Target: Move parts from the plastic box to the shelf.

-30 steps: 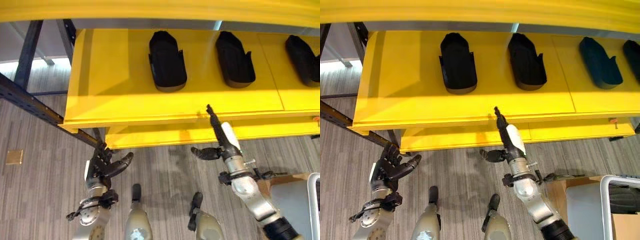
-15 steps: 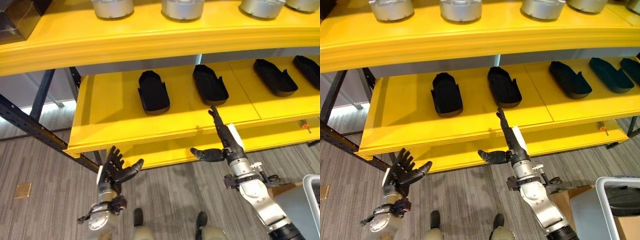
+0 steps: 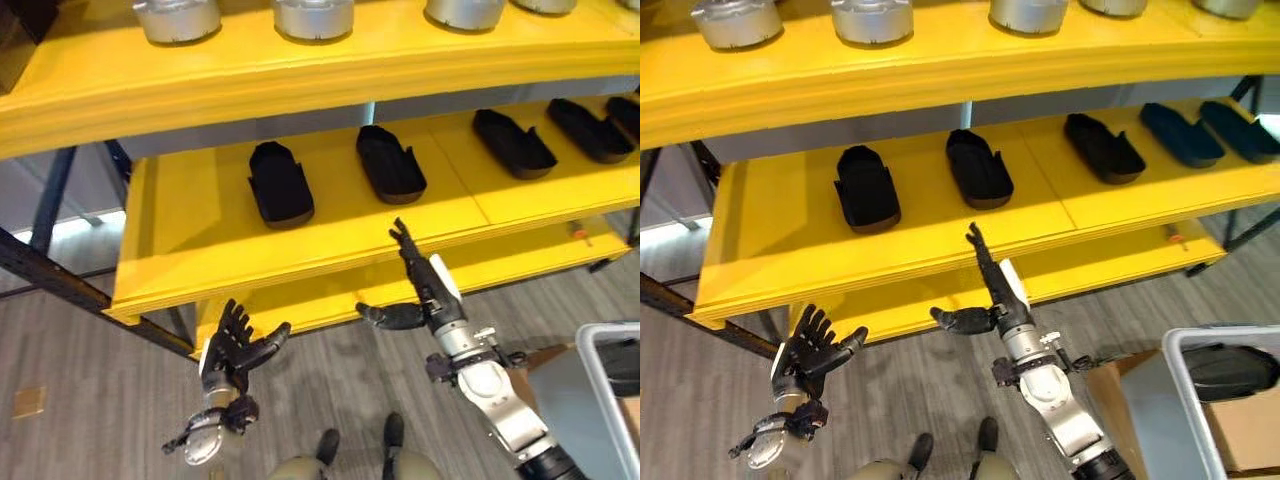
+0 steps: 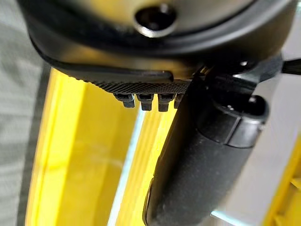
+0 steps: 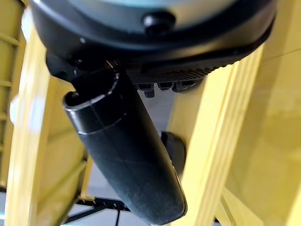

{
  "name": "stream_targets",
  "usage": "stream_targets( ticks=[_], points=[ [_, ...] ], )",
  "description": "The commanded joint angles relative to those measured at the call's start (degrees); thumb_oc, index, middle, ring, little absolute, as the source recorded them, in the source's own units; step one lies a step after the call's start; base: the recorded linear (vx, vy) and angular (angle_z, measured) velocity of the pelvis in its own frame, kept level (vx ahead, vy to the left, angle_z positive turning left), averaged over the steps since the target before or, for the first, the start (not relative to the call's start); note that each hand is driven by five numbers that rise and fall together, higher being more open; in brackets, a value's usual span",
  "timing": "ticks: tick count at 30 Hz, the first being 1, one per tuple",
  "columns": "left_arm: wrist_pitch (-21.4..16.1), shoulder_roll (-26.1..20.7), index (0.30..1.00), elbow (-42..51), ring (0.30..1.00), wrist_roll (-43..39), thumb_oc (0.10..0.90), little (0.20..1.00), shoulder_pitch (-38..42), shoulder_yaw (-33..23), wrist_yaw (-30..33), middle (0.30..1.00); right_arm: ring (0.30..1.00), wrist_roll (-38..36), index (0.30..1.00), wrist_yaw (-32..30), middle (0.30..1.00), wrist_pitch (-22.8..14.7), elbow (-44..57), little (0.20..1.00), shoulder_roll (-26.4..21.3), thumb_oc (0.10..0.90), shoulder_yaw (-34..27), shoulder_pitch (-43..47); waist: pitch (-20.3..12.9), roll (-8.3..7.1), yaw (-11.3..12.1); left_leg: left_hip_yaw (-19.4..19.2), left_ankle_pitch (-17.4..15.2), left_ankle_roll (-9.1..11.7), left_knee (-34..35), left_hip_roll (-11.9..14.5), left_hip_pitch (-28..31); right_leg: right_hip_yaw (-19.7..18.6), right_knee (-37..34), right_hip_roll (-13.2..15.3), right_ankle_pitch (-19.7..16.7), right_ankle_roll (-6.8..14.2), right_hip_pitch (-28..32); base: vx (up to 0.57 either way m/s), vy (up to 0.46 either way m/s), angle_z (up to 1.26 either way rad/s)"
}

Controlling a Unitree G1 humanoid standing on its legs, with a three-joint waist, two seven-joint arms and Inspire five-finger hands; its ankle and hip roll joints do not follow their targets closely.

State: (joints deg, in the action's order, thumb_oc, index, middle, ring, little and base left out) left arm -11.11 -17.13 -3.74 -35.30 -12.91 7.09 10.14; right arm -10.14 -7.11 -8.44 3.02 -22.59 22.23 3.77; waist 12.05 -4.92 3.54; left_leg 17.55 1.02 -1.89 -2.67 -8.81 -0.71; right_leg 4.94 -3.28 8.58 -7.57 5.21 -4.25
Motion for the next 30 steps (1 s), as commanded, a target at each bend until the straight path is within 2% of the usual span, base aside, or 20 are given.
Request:
stream_targets(
  ticks=[1, 6, 9, 10, 11, 12, 13, 14, 15, 16, 17, 18, 19, 21, 22, 23, 24, 26, 28, 30],
  points=[
    [-4.7, -2.8, 1.000, 7.2, 1.000, 1.3, 0.900, 1.000, -0.4, -2.1, -2.2, 1.000, 1.000, -3.4, 1.000, 0.8, 1.000, -5.3, 4.1, 1.000, -0.8, 0.900, -1.4, 5.4, -3.9, 1.82, 1.1, -4.5, 0.8, 0.6, 1.8, 2.9, -2.9, 0.4, -1.7, -5.5, 3.9, -0.4, 5.7, 0.04, 0.075, -0.59],
    [-3.9, -4.1, 1.000, 6.8, 1.000, 1.1, 0.900, 1.000, -0.2, -1.1, -2.5, 1.000, 1.000, -3.6, 1.000, 1.2, 1.000, -4.5, 4.5, 1.000, -1.0, 0.900, -2.4, 3.3, -3.9, 1.85, -0.4, -9.4, 0.0, -0.8, 2.7, 3.4, -0.9, -3.3, 0.0, -4.7, 2.8, 0.6, 4.9, 0.03, 0.156, -0.83],
    [-3.7, -4.7, 1.000, 6.3, 1.000, 1.2, 0.900, 1.000, 0.9, -0.2, -2.2, 1.000, 1.000, -2.6, 1.000, 1.1, 1.000, -4.4, 4.7, 1.000, -1.1, 0.900, -2.7, 2.6, -2.9, 2.12, -1.8, -11.1, -1.5, -1.7, 1.7, 3.3, -0.5, -4.9, 2.9, -4.3, 3.4, 1.3, 3.3, -0.03, 0.076, -0.41],
    [-3.7, -5.2, 1.000, 6.2, 1.000, 1.8, 0.900, 1.000, 2.1, 0.4, -1.9, 1.000, 1.000, -2.5, 1.000, 0.8, 1.000, -4.3, 4.5, 1.000, -0.8, 0.900, -2.8, 2.7, -1.4, 2.10, -2.6, -13.5, -3.0, -2.2, -1.0, 3.3, -1.3, -5.8, 5.6, -4.3, 3.1, 1.9, 0.7, -0.13, 0.113, -0.50],
    [-3.7, -5.3, 1.000, 6.2, 1.000, 1.8, 0.900, 1.000, 2.5, 0.5, -1.6, 1.000, 1.000, -2.3, 1.000, 0.8, 1.000, -4.3, 4.5, 1.000, -0.6, 0.900, -2.8, 3.0, -0.5, 2.30, -2.2, -15.4, -4.2, -2.5, -2.2, 4.0, -1.3, -3.9, 7.6, -3.8, 3.5, 2.2, -0.4, -0.14, 0.095, -0.77],
    [-3.6, -5.6, 1.000, 6.2, 1.000, 2.0, 0.900, 1.000, 2.8, 0.3, -1.5, 1.000, 1.000, -1.9, 1.000, 0.6, 1.000, -4.3, 4.3, 1.000, -0.3, 0.900, -2.7, 3.3, 0.1, 2.47, -1.5, -17.4, -5.0, -2.5, -2.6, 4.8, -1.2, 0.4, 8.7, -2.1, 3.4, 2.5, -1.3, -0.08, 0.042, -1.09],
    [-3.6, -5.6, 1.000, 6.2, 1.000, 2.0, 0.900, 1.000, 2.8, 0.3, -1.5, 1.000, 1.000, -1.9, 1.000, 0.6, 1.000, -4.3, 4.3, 1.000, -0.3, 0.900, -2.7, 3.3, 0.0, 2.38, -1.4, -17.4, -4.8, -2.5, -2.6, 4.7, -1.4, 0.3, 8.6, -2.0, 3.2, 2.5, -1.6, -0.11, 0.021, -2.08],
    [-3.7, -5.5, 1.000, 6.4, 1.000, 2.4, 0.900, 1.000, 2.8, -0.4, -0.9, 1.000, 1.000, -0.8, 1.000, -0.1, 1.000, -4.4, 3.3, 1.000, 0.7, 0.900, -1.8, 4.6, 0.5, 3.50, 0.6, -21.7, -5.2, -1.7, -2.0, 7.2, -0.6, 13.8, 10.0, 4.8, 2.9, 3.0, -1.3, -0.08, 0.010, -1.94],
    [-3.7, -4.9, 1.000, 6.6, 1.000, 2.1, 0.900, 1.000, 2.4, -0.5, -0.7, 1.000, 1.000, -0.4, 1.000, -0.4, 1.000, -4.2, 2.5, 1.000, 1.4, 0.900, -1.1, 5.4, 0.5, 3.90, 1.4, -24.3, -5.6, -1.2, -1.2, 8.5, 0.7, 19.8, 10.1, 8.1, 2.2, 3.4, -0.4, -0.04, -0.013, -2.11],
    [-3.7, -4.7, 1.000, 6.6, 1.000, 2.1, 0.900, 1.000, 2.2, -0.9, -0.7, 1.000, 1.000, -0.1, 1.000, -0.6, 1.000, -4.1, 1.9, 1.000, 1.7, 0.900, -1.1, 5.8, 0.4, 4.15, 1.4, -25.4, -6.2, -0.8, -0.5, 9.6, 2.0, 22.0, 10.1, 10.3, 1.3, 4.3, -0.1, -0.01, -0.008, -1.44],
    [-3.7, -4.7, 1.000, 6.6, 1.000, 2.1, 0.900, 1.000, 2.2, -0.9, -0.7, 1.000, 1.000, 0.0, 1.000, -0.6, 1.000, -4.1, 1.8, 1.000, 1.7, 0.900, -1.1, 5.9, 0.7, 4.03, 1.5, -26.2, -5.6, -1.0, -0.4, 9.4, 1.9, 22.5, 10.1, 10.6, 0.7, 3.9, -0.3, 0.06, -0.025, -1.47],
    [-3.7, -4.4, 1.000, 6.5, 1.000, 2.1, 0.900, 1.000, 2.0, -1.3, -0.5, 1.000, 1.000, 0.5, 1.000, -0.8, 1.000, -3.7, 1.5, 1.000, 2.1, 0.900, -0.8, 6.4, 0.4, 4.40, 1.8, -27.1, -6.7, -0.6, 0.2, 10.3, 3.0, 23.4, 10.3, 12.9, -0.8, 5.8, -0.5, 0.04, -0.087, -1.31],
    [-3.7, -4.0, 1.000, 6.8, 1.000, 2.0, 0.900, 1.000, 1.5, -2.3, -0.5, 1.000, 1.000, 1.0, 1.000, -1.1, 1.000, -3.4, 1.9, 1.000, 2.0, 0.900, -1.6, 6.8, 0.2, 3.85, 1.8, -28.6, -6.4, -0.4, 1.5, 10.6, 3.8, 24.8, 8.4, 15.6, -4.3, 7.1, -0.6, 0.11, -0.141, -1.15],
    [-3.5, -3.5, 1.000, 6.4, 1.000, 2.2, 0.900, 1.000, 1.9, -2.8, -0.3, 1.000, 1.000, 1.8, 1.000, -1.7, 1.000, -2.8, 2.2, 1.000, 2.1, 0.900, -2.9, 6.2, -1.0, 2.67, 2.2, -29.9, -6.6, 0.0, 3.7, 10.1, 5.6, 26.2, 5.4, 17.4, -7.5, 8.9, 0.8, 0.13, -0.166, -0.98],
    [-3.6, -3.5, 1.000, 6.4, 1.000, 2.2, 0.900, 1.000, 2.0, -2.8, -0.3, 1.000, 1.000, 1.8, 1.000, -1.7, 1.000, -2.7, 2.2, 1.000, 2.1, 0.900, -3.0, 6.1, -1.0, 2.68, 2.3, -29.9, -6.6, 0.0, 3.8, 10.1, 5.7, 26.2, 5.2, 17.3, -7.6, 8.9, 1.1, 0.16, -0.152, -0.40],
    [-3.5, -3.3, 1.000, 6.1, 1.000, 2.6, 0.900, 1.000, 2.2, -2.7, -0.3, 1.000, 1.000, 1.8, 1.000, -1.9, 1.000, -2.8, 1.7, 1.000, 2.2, 0.900, -3.3, 6.0, -1.7, 1.72, 2.1, -30.7, -6.6, 0.2, 4.3, 9.8, 6.2, 27.4, 4.0, 17.2, -8.3, 9.1, 1.3, 0.08, -0.070, -0.19],
    [-3.5, -3.3, 1.000, 6.0, 1.000, 2.6, 0.900, 1.000, 2.2, -2.7, -0.4, 1.000, 1.000, 1.8, 1.000, -1.9, 1.000, -2.8, 1.7, 1.000, 2.3, 0.900, -3.3, 5.9, -1.7, 1.80, 2.2, -30.7, -6.7, 0.3, 4.6, 9.9, 6.6, 27.3, 3.4, 16.8, -8.5, 9.2, 1.7, 0.21, -0.221, -0.08],
    [-3.8, -2.5, 1.000, 5.1, 1.000, 2.3, 0.900, 1.000, 3.2, -2.5, 0.2, 1.000, 1.000, 1.6, 1.000, -2.7, 1.000, -2.9, 1.1, 1.000, 2.0, 0.900, -4.1, 5.6, -3.1, 0.91, 1.3, -29.7, -7.1, 1.5, 3.7, 11.3, 7.0, 25.1, 2.3, 14.6, -8.8, 9.2, 1.9, 0.26, -0.291, -0.06],
    [-4.0, -2.3, 1.000, 5.1, 1.000, 2.0, 0.900, 1.000, 3.5, -2.6, 0.1, 1.000, 1.000, 1.4, 1.000, -2.6, 1.000, -3.0, 1.5, 1.000, 1.6, 0.900, -4.1, 5.6, -3.3, 1.08, 0.9, -29.6, -7.5, 2.0, 3.2, 12.4, 7.1, 24.9, 2.4, 13.7, -7.9, 8.9, 2.1, 0.16, -0.177, -0.20],
    [-4.0, -2.0, 1.000, 5.0, 1.000, 1.5, 0.900, 1.000, 4.2, -1.8, -0.2, 1.000, 1.000, 0.5, 1.000, -2.6, 1.000, -3.4, 1.5, 1.000, 0.7, 0.900, -4.7, 5.3, -3.7, 0.77, -0.8, -30.5, -6.8, 3.3, 2.6, 14.8, 7.5, 25.1, 2.3, 11.2, -5.7, 7.0, 2.4, 0.17, -0.251, -0.32]
  ],
)
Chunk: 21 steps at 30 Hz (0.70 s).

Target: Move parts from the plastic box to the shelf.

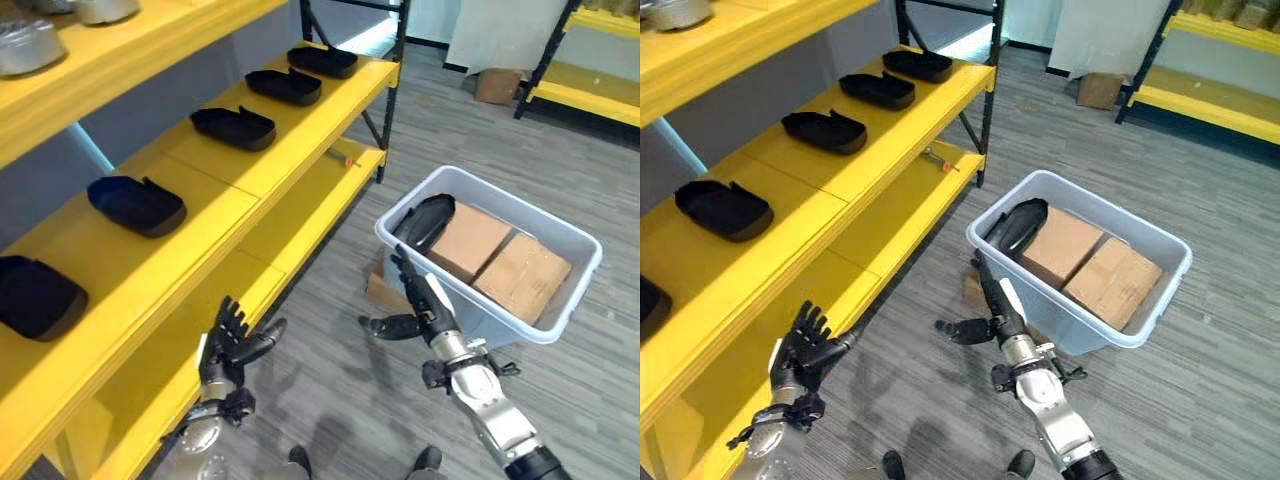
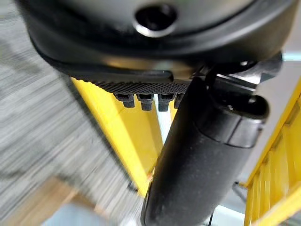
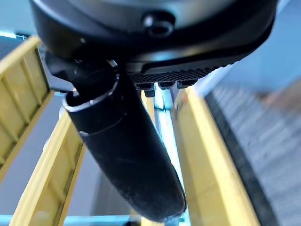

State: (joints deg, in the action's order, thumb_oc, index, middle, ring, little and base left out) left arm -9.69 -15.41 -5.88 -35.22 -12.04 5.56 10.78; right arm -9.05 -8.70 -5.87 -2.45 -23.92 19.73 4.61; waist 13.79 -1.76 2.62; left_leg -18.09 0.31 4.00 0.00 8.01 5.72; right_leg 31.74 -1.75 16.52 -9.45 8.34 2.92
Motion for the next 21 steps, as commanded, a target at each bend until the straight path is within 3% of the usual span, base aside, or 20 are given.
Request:
stream_targets(
  ticks=[1, 4, 5, 8, 9, 11, 12, 13, 14, 15, 16, 17, 18, 19, 20, 21],
  points=[
    [-5.3, -3.8, 1.000, 6.9, 1.000, 1.2, 0.900, 1.000, 3.5, -0.1, -1.0, 1.000, 1.000, -1.0, 1.000, -1.0, 1.000, -6.1, 7.2, 1.000, 2.1, 0.900, -2.3, 4.2, -5.8, -1.92, -0.4, 5.6, -6.8, -1.9, 0.0, -0.6, 1.8, -2.9, 0.8, 1.8, -2.3, 4.2, -4.4, 0.16, -0.221, -0.16],
    [-5.1, -4.0, 1.000, 6.3, 1.000, 1.3, 0.900, 1.000, 4.8, 0.4, -0.9, 1.000, 1.000, -1.6, 1.000, -1.6, 1.000, -6.8, 7.7, 1.000, 1.9, 0.900, -2.9, 3.8, -6.1, -1.56, -1.8, 4.5, -6.3, 0.2, -1.9, 3.5, 1.4, -3.7, 1.7, -1.4, 0.8, 2.3, -5.2, 0.18, -0.248, -0.15],
    [-5.2, -3.9, 1.000, 6.1, 1.000, 1.3, 0.900, 1.000, 5.2, 0.5, -0.8, 1.000, 1.000, -1.9, 1.000, -1.8, 1.000, -7.1, 8.0, 1.000, 1.7, 0.900, -3.1, 3.4, -6.1, -1.23, -2.6, 3.6, -5.1, 1.6, -4.5, 6.1, 0.9, -4.0, 2.2, -3.6, 2.6, 0.9, -5.4, 0.18, -0.306, -0.15],
    [-5.2, -3.7, 1.000, 6.3, 1.000, 1.1, 0.900, 1.000, 4.7, 0.4, -1.0, 1.000, 1.000, -2.4, 1.000, -2.1, 1.000, -7.5, 8.1, 1.000, 1.3, 0.900, -2.9, 3.1, -5.6, -0.93, -2.9, 3.9, -1.7, 3.0, -13.1, 9.5, -1.0, -4.8, 2.0, -6.9, 5.2, -1.6, -4.5, 0.14, -0.221, -0.10],
    [-5.2, -3.7, 1.000, 6.3, 1.000, 1.1, 0.900, 1.000, 4.7, 0.4, -1.0, 1.000, 1.000, -2.4, 1.000, -2.1, 1.000, -7.5, 8.1, 1.000, 1.3, 0.900, -2.9, 3.1, -5.6, -0.83, -2.9, 4.0, -1.8, 3.2, -13.5, 9.8, -1.2, -4.8, 2.0, -7.2, 5.3, -1.8, -4.4, 0.12, -0.129, -0.20],
    [-4.9, -3.8, 1.000, 6.6, 1.000, 1.2, 0.900, 1.000, 3.5, 0.1, -1.1, 1.000, 1.000, -3.3, 1.000, -1.3, 1.000, -7.9, 8.7, 1.000, 0.7, 0.900, -2.8, 2.5, -4.1, -1.29, -1.8, 9.6, 3.8, 3.4, -26.9, 9.7, -6.6, -6.9, 0.9, -10.6, 7.6, -5.1, -2.5, 0.15, -0.185, -0.45],
    [-4.9, -3.8, 1.000, 6.6, 1.000, 1.2, 0.900, 1.000, 3.5, 0.1, -1.1, 1.000, 1.000, -3.3, 1.000, -1.3, 1.000, -7.9, 8.7, 1.000, 0.7, 0.900, -2.8, 2.5, -4.1, -1.16, -1.8, 9.7, 3.6, 3.5, -27.1, 9.9, -6.7, -6.9, 0.9, -10.7, 7.6, -5.1, -2.5, 0.07, -0.201, -0.53],
    [-5.0, -4.0, 1.000, 7.0, 1.000, 1.0, 0.900, 1.000, 3.0, 0.3, -1.5, 1.000, 1.000, -3.5, 1.000, -0.9, 1.000, -8.1, 9.4, 1.000, -0.3, 0.900, -3.3, 1.7, -2.1, -2.90, -0.9, 11.9, 6.9, 2.6, -34.9, 7.3, -11.6, -6.7, 0.6, -10.5, 8.0, -6.9, -2.0, -0.01, -0.087, -0.43],
    [-5.0, -4.0, 1.000, 7.0, 1.000, 1.0, 0.900, 1.000, 3.0, 0.4, -1.5, 1.000, 1.000, -3.5, 1.000, -0.9, 1.000, -8.1, 9.5, 1.000, -0.2, 0.900, -3.3, 1.7, -2.2, -2.83, -1.0, 12.2, 6.8, 2.6, -35.2, 7.3, -11.9, -6.5, 0.6, -10.5, 8.1, -6.9, -2.1, 0.02, -0.098, -0.40],
    [-4.9, -4.0, 1.000, 7.4, 1.000, 0.8, 0.900, 1.000, 2.7, 0.4, -1.4, 1.000, 1.000, -3.4, 1.000, -0.9, 1.000, -8.0, 9.6, 1.000, -0.5, 0.900, -3.4, 1.3, -1.7, -3.14, -0.9, 12.1, 7.2, 2.4, -35.0, 7.5, -12.9, -6.3, 0.6, -10.6, 8.6, -7.1, -1.7, 0.10, 0.056, -0.37],
    [-4.6, -4.1, 1.000, 7.3, 1.000, 1.0, 0.900, 1.000, 2.8, 0.7, -1.4, 1.000, 1.000, -3.2, 1.000, -1.1, 1.000, -8.0, 9.3, 1.000, -0.8, 0.900, -4.0, 1.0, -0.9, -4.04, 0.5, 14.8, 2.6, 0.9, -30.5, 2.4, -17.4, -7.5, 0.0, -9.7, 8.4, -6.0, -1.3, 0.21, 0.167, -0.17],
    [-4.7, -4.0, 1.000, 7.7, 1.000, 0.8, 0.900, 1.000, 2.3, 0.6, -1.8, 1.000, 1.000, -3.6, 1.000, -0.8, 1.000, -8.3, 9.1, 1.000, -1.2, 0.900, -4.9, 0.5, -0.7, -4.49, 0.6, 15.6, 0.0, 0.2, -21.9, 2.3, -18.8, -8.7, -0.3, -9.1, 8.5, -4.5, -1.1, 0.26, 0.258, -0.06],
    [-4.9, -3.9, 1.000, 7.6, 1.000, 0.7, 0.900, 1.000, 2.0, 0.8, -2.0, 1.000, 1.000, -3.7, 1.000, -0.9, 1.000, -8.4, 8.7, 1.000, -1.2, 0.900, -5.1, 0.4, -0.7, -4.29, 1.0, 16.5, 1.1, 0.4, -15.5, 2.6, -19.2, -9.3, -0.5, -9.0, 8.6, -4.0, -0.7, 0.28, 0.295, 0.03],
    [-4.9, -3.8, 1.000, 7.2, 1.000, 0.9, 0.900, 1.000, 2.2, 1.1, -1.9, 1.000, 1.000, -3.5, 1.000, -1.2, 1.000, -8.5, 8.0, 1.000, -1.0, 0.900, -5.1, 0.5, -0.7, -3.61, 1.7, 18.6, 5.1, 1.3, -8.0, 3.1, -19.8, -9.9, -0.8, -9.3, 9.0, -3.4, 0.0, 0.24, 0.242, -0.23],
    [-5.0, -3.7, 1.000, 6.7, 1.000, 1.0, 0.900, 1.000, 2.3, 1.3, -1.9, 1.000, 1.000, -3.5, 1.000, -1.2, 1.000, -8.5, 7.3, 1.000, -0.9, 0.900, -5.2, 0.5, -0.7, -3.26, 2.3, 21.2, 7.7, 2.0, -4.3, 3.1, -20.3, -10.6, -1.0, -9.4, 9.1, -3.2, 0.5, 0.17, 0.157, -0.33],
    [-5.0, -3.7, 1.000, 6.7, 1.000, 1.0, 0.900, 1.000, 2.3, 1.4, -1.9, 1.000, 1.000, -3.5, 1.000, -1.2, 1.000, -8.5, 7.3, 1.000, -0.9, 0.900, -5.2, 0.5, -0.6, -3.22, 2.3, 21.2, 8.0, 2.1, -3.7, 3.1, -20.0, -10.6, -1.0, -9.5, 9.1, -3.3, 0.7, 0.23, 0.206, -0.48]
  ],
)
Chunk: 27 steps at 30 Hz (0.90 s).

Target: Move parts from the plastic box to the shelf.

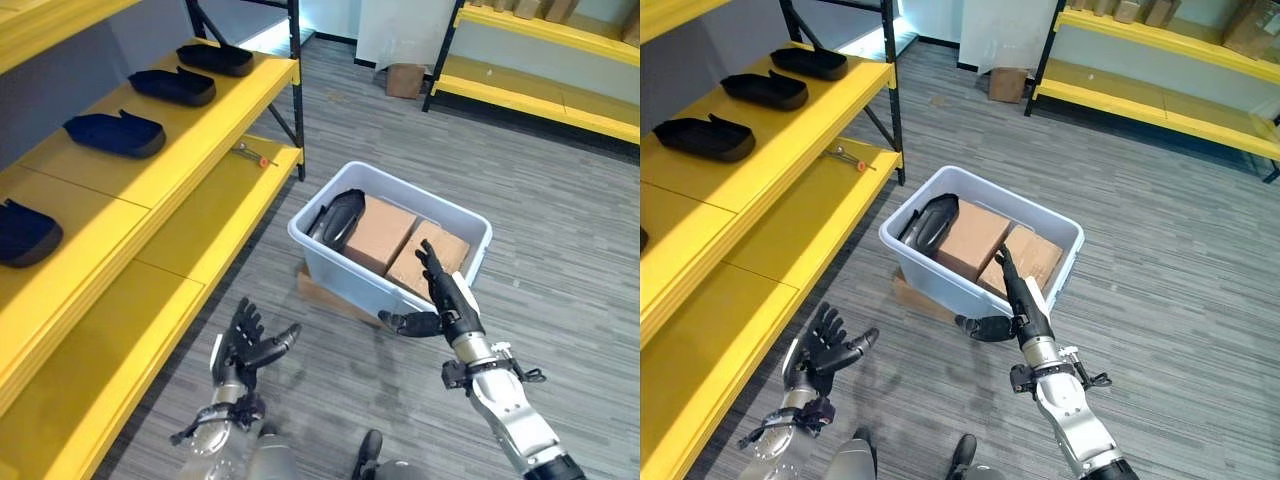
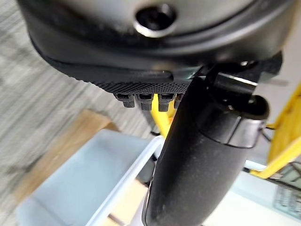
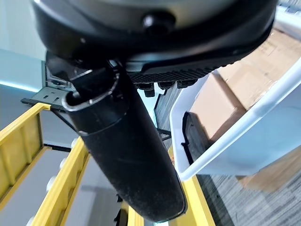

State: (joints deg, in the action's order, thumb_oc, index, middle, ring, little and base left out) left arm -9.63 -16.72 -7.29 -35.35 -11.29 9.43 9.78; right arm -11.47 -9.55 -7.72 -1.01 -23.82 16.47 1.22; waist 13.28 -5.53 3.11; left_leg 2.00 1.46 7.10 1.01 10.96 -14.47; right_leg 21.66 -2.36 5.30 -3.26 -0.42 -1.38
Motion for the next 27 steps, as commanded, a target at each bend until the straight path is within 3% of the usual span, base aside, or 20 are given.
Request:
stream_targets(
  ticks=[1, 2, 4, 8, 9, 12, 15, 16, 17, 18, 19, 20, 21, 22, 24, 25, 27],
  points=[
    [-5.2, -2.3, 1.000, 7.8, 1.000, 1.7, 0.900, 1.000, 1.6, -2.6, -1.0, 1.000, 1.000, -0.8, 1.000, -0.3, 1.000, -6.9, 5.6, 1.000, -0.8, 0.900, -1.9, 4.0, -0.1, 1.45, 2.9, 6.5, 8.9, 0.6, 1.8, 0.0, -0.1, -2.3, -0.9, 1.4, 3.9, 6.1, 6.1, 0.25, 0.255, -0.65],
    [-5.4, -2.0, 1.000, 7.5, 1.000, 1.7, 0.900, 1.000, 1.9, -2.4, -1.1, 1.000, 1.000, -0.7, 1.000, -0.2, 1.000, -7.0, 5.5, 1.000, -1.0, 0.900, -2.1, 3.8, -0.2, 2.09, 2.9, 7.1, 9.9, 1.4, 2.9, 0.2, 0.3, -3.0, -0.8, 1.8, 4.3, 6.6, 7.0, 0.30, 0.360, -0.65],
    [-5.4, -1.5, 1.000, 7.3, 1.000, 1.2, 0.900, 1.000, 0.8, -2.7, -1.9, 1.000, 1.000, -0.7, 1.000, 1.4, 1.000, -6.6, 5.7, 1.000, -0.4, 0.900, -2.0, 2.2, -1.4, 2.95, 2.6, 6.7, 9.3, 0.9, 2.9, 0.7, 3.1, -4.3, 0.0, 2.3, 4.8, 7.3, 7.8, 0.22, 0.330, -0.82],
    [-5.4, -3.0, 1.000, 7.9, 1.000, 0.6, 0.900, 1.000, 1.4, -2.6, -2.6, 1.000, 1.000, -0.8, 1.000, 2.4, 1.000, -6.1, 5.7, 1.000, 0.7, 0.900, -1.5, 2.5, -1.9, 1.77, 2.9, 4.0, 5.6, -1.2, -1.9, -1.4, 3.7, -5.7, 1.2, 6.0, 4.0, 8.8, 8.6, 0.19, 0.286, -0.75],
    [-5.3, -4.4, 1.000, 8.4, 1.000, 0.6, 0.900, 1.000, 2.0, -2.7, -2.6, 1.000, 1.000, 0.2, 1.000, 2.2, 1.000, -5.6, 5.6, 1.000, 1.7, 0.900, -0.6, 3.6, -2.2, 0.86, 2.9, 1.8, 2.9, -2.9, -4.3, -2.9, 3.8, -7.1, 2.0, 8.4, 3.1, 9.9, 8.3, 0.15, 0.287, -0.28],
    [-5.5, -5.5, 1.000, 8.7, 1.000, 1.1, 0.900, 1.000, 3.0, -2.9, -1.6, 1.000, 1.000, 0.1, 1.000, 2.5, 1.000, -5.1, 5.1, 1.000, 2.6, 0.900, 0.7, 5.1, -2.4, 0.31, 3.2, -0.4, 0.0, -4.5, -7.4, -4.6, 4.1, -8.1, 3.6, 11.1, 2.0, 11.2, 7.4, 0.11, 0.231, -0.26],
    [-5.6, -5.8, 1.000, 9.0, 1.000, 1.1, 0.900, 1.000, 3.2, -3.6, -1.1, 1.000, 1.000, 1.0, 1.000, 3.4, 1.000, -4.5, 5.0, 1.000, 2.8, 0.900, 1.5, 5.5, -2.5, -0.16, 3.1, -1.7, -1.8, -6.2, -8.7, -6.5, 4.8, -9.2, 6.4, 12.9, -0.7, 11.9, 5.8, 0.12, 0.252, -0.47],
    [-5.3, -6.1, 1.000, 8.9, 1.000, 1.5, 0.900, 1.000, 3.2, -3.6, -0.7, 1.000, 1.000, 1.3, 1.000, 3.8, 1.000, -4.1, 5.2, 1.000, 3.1, 0.900, 1.7, 4.7, -2.5, -0.15, 2.6, -1.8, -3.0, -8.2, -8.7, -8.4, 5.9, -10.2, 11.2, 14.3, -3.7, 11.9, 3.8, 0.13, 0.248, -0.07],
    [-5.3, -6.1, 1.000, 8.9, 1.000, 1.5, 0.900, 1.000, 3.2, -3.6, -0.7, 1.000, 1.000, 1.3, 1.000, 3.8, 1.000, -4.1, 5.2, 1.000, 3.1, 0.900, 1.7, 4.7, -2.5, -0.24, 2.7, -1.9, -3.0, -8.3, -8.7, -8.5, 5.9, -10.4, 11.4, 14.5, -3.6, 12.0, 3.6, 0.17, 0.357, -0.12],
    [-4.9, -6.0, 1.000, 8.8, 1.000, 2.2, 0.900, 1.000, 3.0, -3.3, -0.8, 1.000, 1.000, 1.1, 1.000, 4.1, 1.000, -4.0, 5.5, 1.000, 3.5, 0.900, 1.6, 3.4, -2.1, 0.41, 1.8, -1.7, -3.4, -9.9, -8.2, -10.5, 7.5, -11.6, 18.1, 15.3, -8.2, 11.2, 0.8, 0.12, 0.297, -0.08],
    [-4.8, -6.2, 1.000, 8.8, 1.000, 2.7, 0.900, 1.000, 2.8, -3.1, -1.0, 1.000, 1.000, 1.0, 1.000, 4.4, 1.000, -3.9, 5.9, 1.000, 3.7, 0.900, 1.5, 2.7, -1.7, 1.02, 1.2, -1.5, -3.2, -10.6, -7.6, -11.2, 8.5, -12.2, 22.0, 15.3, -10.0, 10.8, -0.6, 0.12, 0.293, 0.03],
    [-4.8, -6.2, 1.000, 8.8, 1.000, 2.7, 0.900, 1.000, 2.8, -3.1, -1.0, 1.000, 1.000, 1.0, 1.000, 4.4, 1.000, -3.9, 5.9, 1.000, 3.6, 0.900, 1.5, 2.6, -1.6, 0.97, 1.3, -1.6, -3.2, -10.7, -7.6, -11.3, 8.6, -12.3, 22.3, 15.4, -9.9, 10.8, -0.7, 0.07, 0.238, 0.32],
    [-4.6, -6.4, 1.000, 8.8, 1.000, 3.3, 0.900, 1.000, 2.4, -3.0, -1.0, 1.000, 1.000, 1.0, 1.000, 4.6, 1.000, -3.9, 6.2, 1.000, 3.7, 0.900, 1.6, 2.3, -1.1, 1.86, 0.8, -1.6, -3.0, -11.4, -6.4, -11.5, 10.1, -12.4, 26.4, 15.0, -9.9, 10.3, -2.6, 0.12, 0.282, 0.22],
    [-4.1, -6.4, 1.000, 9.2, 1.000, 3.8, 0.900, 1.000, 2.0, -2.7, -1.1, 1.000, 1.000, 1.3, 1.000, 4.8, 1.000, -3.7, 6.1, 1.000, 3.8, 0.900, 1.7, 1.7, -0.6, 2.75, 0.3, -2.3, -3.4, -12.0, -4.3, -11.6, 12.8, -9.4, 28.6, 15.1, -8.9, 10.1, -5.5, 0.18, 0.308, 0.08],
    [-4.0, -6.3, 1.000, 9.1, 1.000, 4.0, 0.900, 1.000, 1.7, -2.8, -1.6, 1.000, 1.000, 1.2, 1.000, 5.1, 1.000, -3.7, 6.0, 1.000, 3.8, 0.900, 1.6, 1.5, -0.4, 2.97, -0.4, -2.5, -3.2, -11.8, -2.6, -11.6, 14.5, -8.6, 27.0, 13.7, -7.4, 9.7, -7.0, 0.15, 0.114, -0.28],
    [-3.9, -6.0, 1.000, 9.0, 1.000, 3.7, 0.900, 1.000, 1.7, -3.1, -2.0, 1.000, 1.000, 0.8, 1.000, 5.2, 1.000, -3.6, 5.8, 1.000, 3.5, 0.900, 1.3, 1.6, 0.3, 2.90, -1.4, -2.5, -3.2, -11.4, -0.9, -12.1, 16.4, -7.7, 21.0, 11.9, -7.3, 9.9, -9.5, 0.14, 0.002, -0.17],
    [-3.9, -5.9, 1.000, 8.9, 1.000, 3.6, 0.900, 1.000, 1.6, -3.3, -2.0, 1.000, 1.000, 0.7, 1.000, 5.1, 1.000, -3.5, 5.7, 1.000, 3.6, 0.900, 1.4, 1.5, 0.6, 2.79, -1.5, -2.5, -3.4, -11.2, -0.6, -12.3, 17.1, -6.7, 18.1, 12.4, -8.3, 10.4, -9.0, 0.15, -0.042, -0.13]
  ],
)
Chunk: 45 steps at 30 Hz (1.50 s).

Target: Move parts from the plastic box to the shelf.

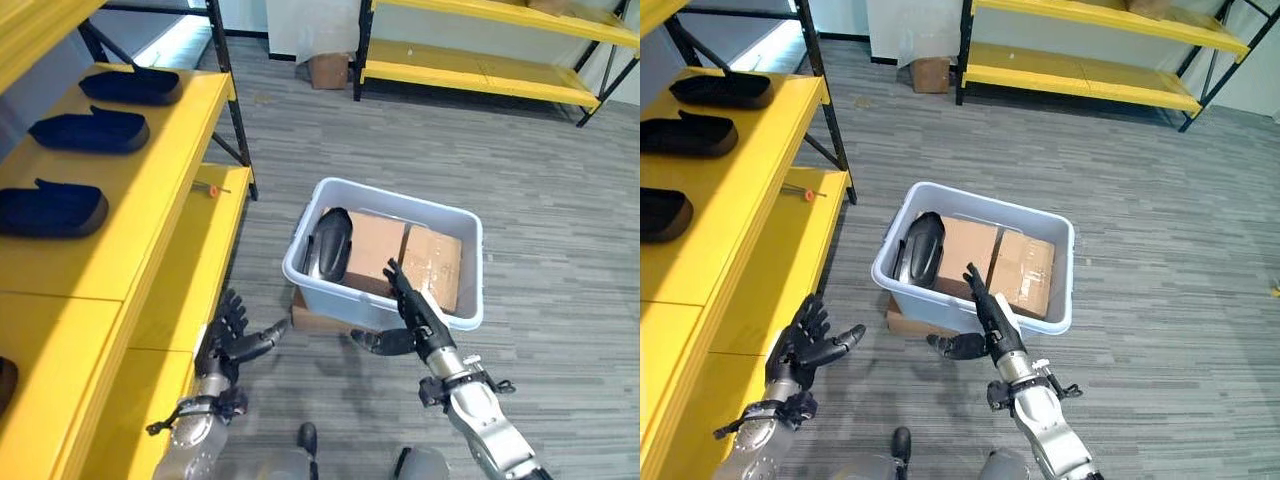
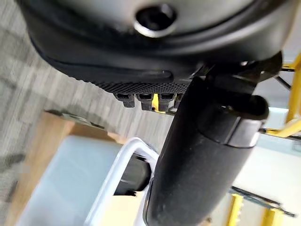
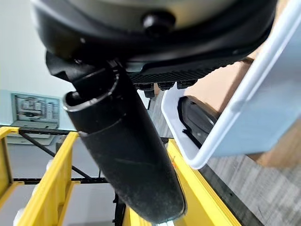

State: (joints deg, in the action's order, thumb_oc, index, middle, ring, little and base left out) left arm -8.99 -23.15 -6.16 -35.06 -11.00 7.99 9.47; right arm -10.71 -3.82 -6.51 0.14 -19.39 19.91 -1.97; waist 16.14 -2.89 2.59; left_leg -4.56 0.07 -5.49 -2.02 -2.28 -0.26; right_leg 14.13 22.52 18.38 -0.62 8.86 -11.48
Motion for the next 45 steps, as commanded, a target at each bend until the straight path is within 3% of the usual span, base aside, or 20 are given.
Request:
stream_targets(
  ticks=[1, 4, 8, 17, 18, 21, 22, 25, 26, 29, 32, 33, 35, 37, 45],
  points=[
    [-4.7, 1.3, 1.000, 7.0, 1.000, 3.4, 0.900, 1.000, 1.1, -2.2, -1.7, 1.000, 1.000, 0.2, 1.000, -0.8, 1.000, -4.8, 4.0, 1.000, -0.7, 0.900, -1.7, 5.4, -2.0, -0.34, -1.3, 3.2, -2.7, 2.1, 3.4, 1.0, 4.4, 3.3, -15.6, 0.4, -13.4, 2.8, 0.2, 0.17, -0.112, -0.09],
    [-5.0, 1.6, 1.000, 6.9, 1.000, 3.4, 0.900, 1.000, 0.4, -2.7, -2.1, 1.000, 1.000, 1.1, 1.000, -0.6, 1.000, -4.8, 4.7, 1.000, -0.8, 0.900, -1.5, 5.5, -1.7, -0.86, -1.8, 3.6, -3.9, 3.2, 3.6, 2.0, 6.0, 1.0, -21.9, -0.6, -15.9, 4.1, 0.2, 0.19, -0.135, -0.21],
    [-4.9, 2.3, 1.000, 7.0, 1.000, 3.2, 0.900, 1.000, -0.3, -2.3, -2.8, 1.000, 1.000, 1.0, 1.000, -0.2, 1.000, -4.8, 4.3, 1.000, -0.8, 0.900, -1.6, 4.5, -3.6, -1.75, -1.3, 3.8, -5.2, 4.0, 4.4, 2.5, 7.3, 2.0, -24.0, -1.4, -15.1, 3.9, 3.0, 0.22, -0.128, 0.14],
    [-4.6, 2.2, 1.000, 8.0, 1.000, 0.9, 0.900, 1.000, -0.2, -1.2, -3.1, 1.000, 1.000, -1.5, 1.000, -0.5, 1.000, -5.5, 5.8, 1.000, -2.8, 0.900, -2.9, 3.3, -6.5, -0.67, -2.9, 5.2, -5.3, 8.4, 4.3, 10.5, 7.9, 5.6, -20.4, -6.8, -6.8, 0.6, 4.5, 0.22, -0.195, 0.18],
    [-4.6, 2.4, 1.000, 8.0, 1.000, 0.5, 0.900, 1.000, -0.3, -1.0, -2.9, 1.000, 1.000, -2.0, 1.000, -0.6, 1.000, -5.7, 5.7, 1.000, -3.1, 0.900, -2.8, 3.6, -6.6, -0.57, -2.9, 4.8, -4.9, 9.2, 2.6, 11.9, 7.2, 5.6, -20.1, -7.8, -5.7, -0.1, 4.5, 0.19, -0.207, 0.31],
    [-4.6, 2.6, 1.000, 8.2, 1.000, 0.1, 0.900, 1.000, -0.5, -1.3, -3.1, 1.000, 1.000, -2.4, 1.000, -0.7, 1.000, -5.8, 5.5, 1.000, -3.6, 0.900, -2.5, 4.0, -6.2, -0.60, -2.6, 5.2, -3.5, 10.3, -2.8, 12.5, 5.2, 5.7, -20.6, -8.9, -5.0, -1.1, 5.2, 0.11, -0.142, 0.07],
    [-4.8, 2.7, 1.000, 8.3, 1.000, -0.3, 0.900, 1.000, -0.9, -1.4, -3.2, 1.000, 1.000, -2.7, 1.000, -0.5, 1.000, -6.2, 5.8, 1.000, -4.3, 0.900, -2.2, 4.2, -5.0, -1.11, -1.7, 6.6, -2.1, 10.9, -9.8, 11.0, 2.1, 5.3, -21.4, -9.4, -4.6, -2.2, 6.5, 0.02, -0.073, -0.02],
    [-4.8, 2.4, 1.000, 8.8, 1.000, -0.4, 0.900, 1.000, -0.7, -1.0, -3.2, 1.000, 1.000, -2.5, 1.000, -0.5, 1.000, -6.4, 6.2, 1.000, -5.2, 0.900, -2.4, 4.4, -3.2, -1.97, -0.6, 9.3, -0.6, 11.2, -16.6, 9.3, -2.1, 5.9, -22.1, -9.4, -4.3, -2.9, 7.6, 0.02, -0.079, -0.09],
    [-4.5, 2.2, 1.000, 9.5, 1.000, -1.0, 0.900, 1.000, -0.5, -0.6, -3.4, 1.000, 1.000, -2.4, 1.000, -1.0, 1.000, -6.3, 6.1, 1.000, -5.4, 0.900, -2.6, 4.7, -2.5, -2.41, -0.4, 8.6, 0.0, 11.0, -13.4, 10.5, -4.9, 6.5, -22.6, -9.2, -3.5, -2.8, 8.3, 0.07, 0.005, 0.01],
    [-4.1, 2.0, 1.000, 10.0, 1.000, -1.5, 0.900, 1.000, -0.8, -0.2, -3.5, 1.000, 1.000, -2.6, 1.000, -1.7, 1.000, -6.3, 6.0, 1.000, -5.5, 0.900, -3.2, 4.3, -2.6, -3.12, -0.4, 7.3, -0.2, 10.7, -6.1, 13.4, -5.5, 6.6, -23.1, -8.6, -2.8, -2.1, 8.9, 0.07, 0.060, 0.23],
    [-4.1, 2.0, 1.000, 9.2, 1.000, -0.4, 0.900, 1.000, -1.0, -0.6, -2.7, 1.000, 1.000, -1.9, 1.000, -2.9, 1.000, -6.4, 5.4, 1.000, -5.8, 0.900, -3.7, 4.4, -2.0, -1.39, 0.6, 9.0, 9.4, 12.9, 4.9, 18.0, -9.5, 4.7, -22.8, -8.6, -1.2, -1.2, 10.2, 0.15, 0.266, 0.08],
    [-4.2, 2.1, 1.000, 9.0, 1.000, -0.2, 0.900, 1.000, -0.9, -0.7, -2.7, 1.000, 1.000, -1.6, 1.000, -3.0, 1.000, -6.5, 5.4, 1.000, -5.9, 0.900, -3.9, 4.3, -2.0, -0.83, 0.8, 8.9, 10.4, 13.5, 6.3, 18.3, -9.5, 4.3, -22.9, -8.4, -1.0, -0.9, 10.7, 0.15, 0.260, 0.08],
    [-4.2, 2.3, 1.000, 8.8, 1.000, -0.4, 0.900, 1.000, -1.2, -1.0, -3.2, 1.000, 1.000, -1.6, 1.000, -2.5, 1.000, -6.3, 5.8, 1.000, -5.8, 0.900, -4.4, 3.3, -2.4, -0.36, 0.6, 7.8, 9.2, 13.6, 6.9, 18.4, -8.3, 3.9, -22.7, -8.1, -0.8, -0.7, 11.0, 0.13, 0.263, -0.34],
    [-4.5, 2.6, 1.000, 8.4, 1.000, -0.8, 0.900, 1.000, -0.7, -0.9, -3.3, 1.000, 1.000, 0.4, 1.000, -1.9, 1.000, -5.9, 6.0, 1.000, -5.2, 0.900, -4.9, 1.8, -3.2, 0.17, 0.3, 5.6, 7.9, 13.0, 5.4, 16.9, -7.3, 3.4, -21.8, -5.3, -1.9, 0.6, 11.5, 0.21, 0.429, -0.75],
    [-4.6, -0.9, 1.000, 9.8, 1.000, 0.2, 0.900, 1.000, -1.3, -2.1, -2.8, 1.000, 1.000, 2.1, 1.000, -1.9, 1.000, -4.8, 7.0, 1.000, -3.6, 0.900, -5.2, 1.4, -1.7, -3.07, 0.8, 2.6, 1.1, 8.5, -1.2, 10.2, -8.3, 1.0, -20.5, 1.6, -5.6, 3.7, 11.2, 0.07, 0.208, -0.05]
  ],
)
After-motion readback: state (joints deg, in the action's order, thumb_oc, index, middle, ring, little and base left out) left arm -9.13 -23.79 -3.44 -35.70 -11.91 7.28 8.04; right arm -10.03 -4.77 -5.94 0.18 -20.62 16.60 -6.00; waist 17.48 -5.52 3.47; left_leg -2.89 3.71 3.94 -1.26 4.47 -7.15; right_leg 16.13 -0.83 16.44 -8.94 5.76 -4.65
